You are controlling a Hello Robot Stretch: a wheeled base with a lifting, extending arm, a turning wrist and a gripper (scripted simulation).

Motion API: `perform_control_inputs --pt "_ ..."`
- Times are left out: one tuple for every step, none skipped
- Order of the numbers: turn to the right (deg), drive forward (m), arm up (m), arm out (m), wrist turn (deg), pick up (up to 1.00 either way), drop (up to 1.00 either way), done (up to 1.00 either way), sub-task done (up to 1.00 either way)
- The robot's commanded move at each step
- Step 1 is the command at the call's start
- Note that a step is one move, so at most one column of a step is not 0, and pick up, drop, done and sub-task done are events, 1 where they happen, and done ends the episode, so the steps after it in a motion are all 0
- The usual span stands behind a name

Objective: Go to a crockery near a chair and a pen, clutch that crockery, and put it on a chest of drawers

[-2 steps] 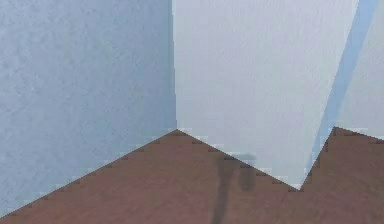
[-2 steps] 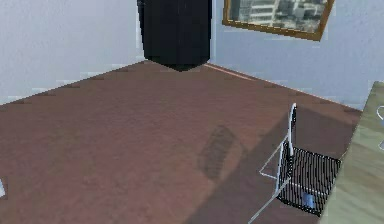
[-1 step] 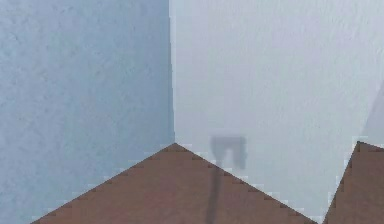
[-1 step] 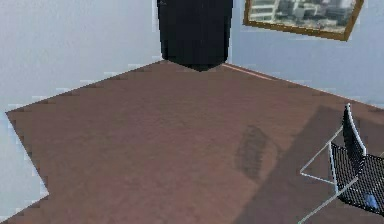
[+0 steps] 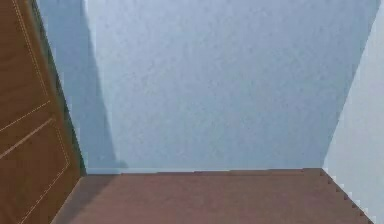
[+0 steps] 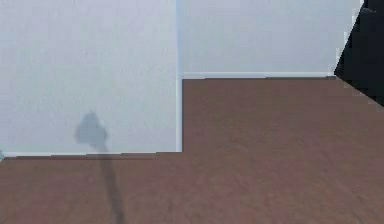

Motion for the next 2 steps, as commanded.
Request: perform_control_inputs --pt "-39.0 0.0 0.0 0.0 0.0 0.0 0.0 0.0 0.0" --pt "0.0 0.65 0.0 0.0 0.0 0.0 0.0 0.0 0.0"
